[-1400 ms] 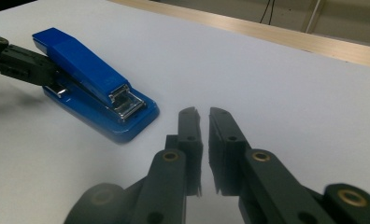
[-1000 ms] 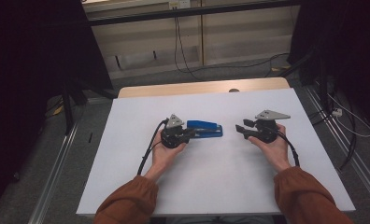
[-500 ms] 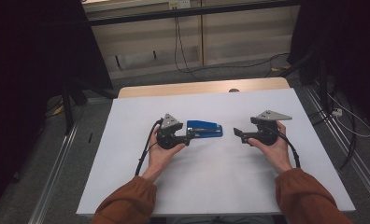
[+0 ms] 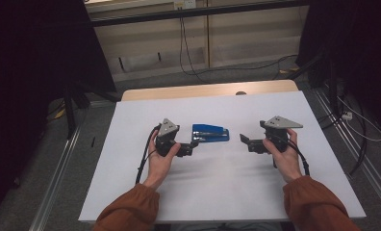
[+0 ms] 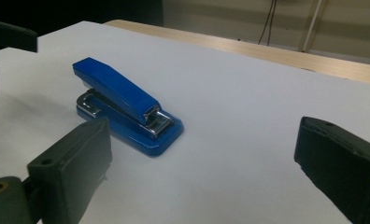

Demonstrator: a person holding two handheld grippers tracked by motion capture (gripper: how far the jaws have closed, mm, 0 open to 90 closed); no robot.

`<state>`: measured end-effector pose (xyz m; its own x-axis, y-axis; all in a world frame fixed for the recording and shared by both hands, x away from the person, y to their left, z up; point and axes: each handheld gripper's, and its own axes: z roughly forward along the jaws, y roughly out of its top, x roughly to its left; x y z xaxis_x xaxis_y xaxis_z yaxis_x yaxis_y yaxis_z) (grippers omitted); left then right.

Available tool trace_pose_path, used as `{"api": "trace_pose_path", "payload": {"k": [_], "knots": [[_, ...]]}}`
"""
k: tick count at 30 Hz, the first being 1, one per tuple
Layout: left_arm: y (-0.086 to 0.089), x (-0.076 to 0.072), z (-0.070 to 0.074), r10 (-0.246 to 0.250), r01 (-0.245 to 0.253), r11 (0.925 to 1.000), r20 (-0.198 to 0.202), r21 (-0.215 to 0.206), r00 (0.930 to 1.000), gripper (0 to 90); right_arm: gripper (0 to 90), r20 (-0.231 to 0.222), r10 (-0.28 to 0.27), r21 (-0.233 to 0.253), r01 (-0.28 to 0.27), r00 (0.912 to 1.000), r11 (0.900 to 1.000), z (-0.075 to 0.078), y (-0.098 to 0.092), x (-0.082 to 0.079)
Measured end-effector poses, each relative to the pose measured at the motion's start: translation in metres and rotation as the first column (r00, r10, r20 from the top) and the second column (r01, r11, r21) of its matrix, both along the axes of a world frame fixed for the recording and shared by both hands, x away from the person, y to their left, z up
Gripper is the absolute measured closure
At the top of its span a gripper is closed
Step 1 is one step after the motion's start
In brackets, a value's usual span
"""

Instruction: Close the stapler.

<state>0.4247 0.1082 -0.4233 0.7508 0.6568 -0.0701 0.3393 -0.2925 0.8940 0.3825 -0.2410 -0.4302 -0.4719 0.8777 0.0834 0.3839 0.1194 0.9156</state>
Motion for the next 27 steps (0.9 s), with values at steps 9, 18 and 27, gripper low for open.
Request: {"api": "trace_pose_path", "payload": {"k": [9,18,27], "knots": [[0.013,-0.017,0.005,0.031,-0.031,0.9995,0.018,-0.005,0.9994,4.6,2.3,0.033,-0.033,-0.009,0.034,0.9989,0.999,0.005,-0.003,-0.013],[0.032,-0.029,0.006,0.079,-0.078,0.9968,0.032,-0.017,0.9964,4.4,2.3,0.051,-0.046,0.000,0.046,0.9976,0.999,0.007,-0.005,-0.026],[0.049,-0.043,0.008,0.134,-0.133,0.9910,0.087,-0.016,0.9871,4.5,2.3,0.062,-0.079,-0.018,0.080,0.9950,0.997,0.005,-0.013,-0.038]]}}
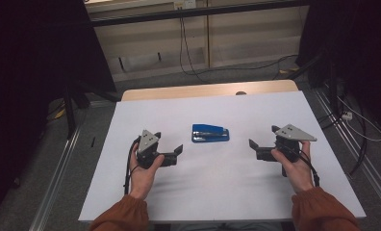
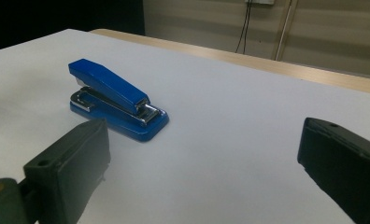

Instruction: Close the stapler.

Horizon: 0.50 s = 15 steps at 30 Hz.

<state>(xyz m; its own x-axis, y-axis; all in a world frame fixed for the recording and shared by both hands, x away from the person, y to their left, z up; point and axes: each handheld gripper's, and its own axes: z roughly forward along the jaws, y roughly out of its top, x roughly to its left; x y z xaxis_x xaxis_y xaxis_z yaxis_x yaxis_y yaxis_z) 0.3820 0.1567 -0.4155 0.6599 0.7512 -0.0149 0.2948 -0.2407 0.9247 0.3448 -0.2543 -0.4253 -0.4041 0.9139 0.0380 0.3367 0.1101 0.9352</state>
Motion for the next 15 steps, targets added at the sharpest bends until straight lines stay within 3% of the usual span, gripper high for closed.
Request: {"api": "trace_pose_path", "payload": {"k": [4,8,15], "knots": [[0.008,-0.008,0.002,0.013,-0.013,0.9998,0.011,-0.012,0.9998,4.5,2.3,0.007,-0.013,0.001,0.013,0.9999,1.000,0.000,-0.003,-0.005],[0.018,-0.014,0.003,0.041,-0.041,0.9975,0.008,-0.058,0.9991,4.5,2.3,0.018,-0.019,0.001,0.019,0.9997,1.000,0.003,-0.006,-0.011],[0.035,-0.025,0.006,0.072,-0.070,0.9965,0.049,-0.044,0.9962,4.5,2.3,0.047,-0.058,0.001,0.058,0.9972,0.998,0.002,-0.015,-0.024]]}}
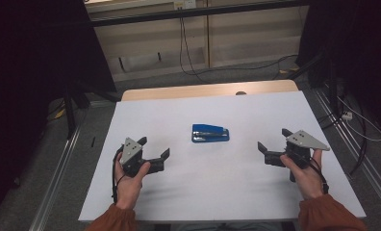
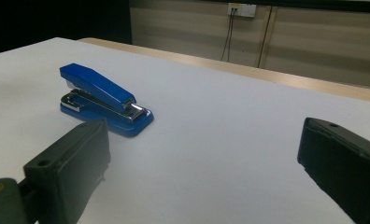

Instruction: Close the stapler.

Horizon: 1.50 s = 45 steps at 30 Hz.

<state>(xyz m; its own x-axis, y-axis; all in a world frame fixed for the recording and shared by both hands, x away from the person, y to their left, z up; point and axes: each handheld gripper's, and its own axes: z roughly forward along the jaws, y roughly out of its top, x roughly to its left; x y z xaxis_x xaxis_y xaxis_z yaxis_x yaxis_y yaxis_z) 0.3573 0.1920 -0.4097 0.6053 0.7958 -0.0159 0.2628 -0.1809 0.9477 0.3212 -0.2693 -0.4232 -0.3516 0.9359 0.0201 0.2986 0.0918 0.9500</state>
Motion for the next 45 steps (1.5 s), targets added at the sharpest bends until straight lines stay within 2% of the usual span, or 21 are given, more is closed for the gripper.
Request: {"api": "trace_pose_path", "payload": {"k": [3,6,8,13,18,20,24,27,29,32,34,36,39,42,45], "knots": [[0.004,-0.004,0.000,0.008,-0.008,1.0000,0.009,0.000,0.9999,4.5,2.2,0.002,-0.007,-0.001,0.007,1.0000,1.000,0.000,-0.003,-0.004],[0.010,-0.008,0.001,0.004,-0.004,1.0000,-0.002,0.003,1.0000,4.5,2.2,0.004,-0.019,-0.004,0.019,0.9998,1.000,0.000,-0.007,-0.009],[0.013,-0.011,0.002,0.018,-0.018,0.9998,-0.008,0.004,0.9998,4.5,2.2,0.005,-0.029,-0.002,0.029,0.9996,1.000,-0.001,-0.010,-0.012],[0.019,-0.020,0.004,0.031,-0.031,0.9992,0.013,0.023,0.9994,4.5,2.1,0.000,-0.047,-0.009,0.047,0.9989,0.999,-0.002,-0.016,-0.020],[0.023,-0.026,0.004,0.029,-0.030,0.9986,0.016,0.044,0.9994,4.4,1.6,-0.004,-0.067,-0.014,0.067,0.9977,0.998,-0.001,-0.024,-0.032],[0.023,-0.028,0.004,0.028,-0.029,0.9991,0.013,0.032,0.9995,4.4,1.6,-0.001,-0.076,-0.009,0.076,0.9971,0.997,-0.001,-0.027,-0.036],[0.025,-0.031,0.003,0.037,-0.038,0.9979,0.014,0.053,0.9992,4.1,1.5,-0.005,-0.084,-0.013,0.084,0.9965,0.996,-0.003,-0.033,-0.044],[0.029,-0.034,0.000,0.058,-0.058,0.9978,0.013,0.031,0.9982,4.2,1.2,0.001,-0.100,-0.006,0.100,0.9950,0.995,-0.005,-0.035,-0.050],[0.033,-0.035,-0.004,0.071,-0.071,0.9972,-0.002,0.025,0.9975,4.5,1.3,0.011,-0.101,-0.004,0.101,0.9949,0.995,-0.005,-0.036,-0.053],[0.038,-0.041,-0.003,0.078,-0.079,0.9967,0.015,0.018,0.9968,5.1,1.2,0.014,-0.091,-0.003,0.092,0.9957,0.996,-0.006,-0.035,-0.057],[0.039,-0.044,-0.004,0.088,-0.088,0.9960,0.011,0.017,0.9961,5.1,1.0,0.012,-0.084,-0.009,0.084,0.9964,0.996,-0.007,-0.034,-0.059],[0.042,-0.047,-0.006,0.092,-0.092,0.9952,0.000,0.034,0.9957,5.0,0.9,0.011,-0.078,-0.005,0.078,0.9969,0.997,-0.008,-0.032,-0.060],[0.044,-0.048,-0.007,0.115,-0.115,0.9931,0.000,0.022,0.9934,5.0,0.9,0.005,-0.074,-0.003,0.074,0.9972,0.997,-0.011,-0.031,-0.059],[0.044,-0.048,-0.006,0.107,-0.107,0.9942,0.007,0.010,0.9942,5.0,0.9,0.002,-0.074,0.005,0.074,0.9973,0.997,-0.013,-0.030,-0.057],[0.043,-0.048,-0.006,0.091,-0.091,0.9957,0.006,0.014,0.9958,5.0,0.9,0.003,-0.064,0.013,0.064,0.9979,0.998,-0.013,-0.029,-0.057]]}}
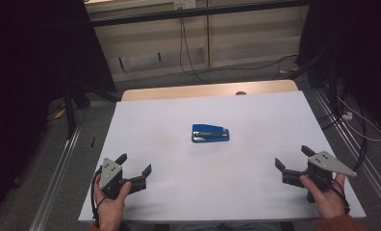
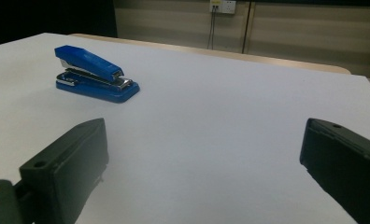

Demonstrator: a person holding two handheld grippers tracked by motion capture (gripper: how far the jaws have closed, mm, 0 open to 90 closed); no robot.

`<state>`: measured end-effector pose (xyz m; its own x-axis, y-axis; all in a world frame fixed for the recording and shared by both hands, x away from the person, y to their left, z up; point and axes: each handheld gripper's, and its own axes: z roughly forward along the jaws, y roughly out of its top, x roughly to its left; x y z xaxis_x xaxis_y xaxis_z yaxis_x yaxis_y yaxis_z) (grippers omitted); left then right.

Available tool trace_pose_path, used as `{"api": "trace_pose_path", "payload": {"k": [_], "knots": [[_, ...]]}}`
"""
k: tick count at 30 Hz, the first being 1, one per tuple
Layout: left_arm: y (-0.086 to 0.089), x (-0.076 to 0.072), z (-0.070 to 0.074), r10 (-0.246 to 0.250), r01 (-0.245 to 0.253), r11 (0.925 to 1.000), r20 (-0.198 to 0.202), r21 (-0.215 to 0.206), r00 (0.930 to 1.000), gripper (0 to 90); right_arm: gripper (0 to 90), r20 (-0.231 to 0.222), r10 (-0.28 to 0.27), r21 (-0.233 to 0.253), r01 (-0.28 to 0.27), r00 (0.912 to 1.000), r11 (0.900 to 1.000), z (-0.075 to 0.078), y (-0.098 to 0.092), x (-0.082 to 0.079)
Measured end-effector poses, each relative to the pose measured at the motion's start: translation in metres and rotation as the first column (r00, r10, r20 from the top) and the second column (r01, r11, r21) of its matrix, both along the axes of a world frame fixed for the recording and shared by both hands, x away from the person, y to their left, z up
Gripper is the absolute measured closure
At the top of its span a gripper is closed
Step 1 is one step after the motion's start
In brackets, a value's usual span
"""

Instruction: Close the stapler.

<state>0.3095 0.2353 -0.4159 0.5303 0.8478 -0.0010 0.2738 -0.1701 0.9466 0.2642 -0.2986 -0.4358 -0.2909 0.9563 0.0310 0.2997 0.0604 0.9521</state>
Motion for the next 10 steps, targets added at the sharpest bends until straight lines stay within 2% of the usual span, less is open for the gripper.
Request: {"api": "trace_pose_path", "payload": {"k": [10], "knots": [[-0.0008,0.0012,0.0009,-0.009,0.009,1.0000,-0.001,0.004,1.0000,4.9,0.8,0.004,0.008,-0.011,-0.008,1.0000,1.000,-0.0004,0.0008,0.0015]]}}
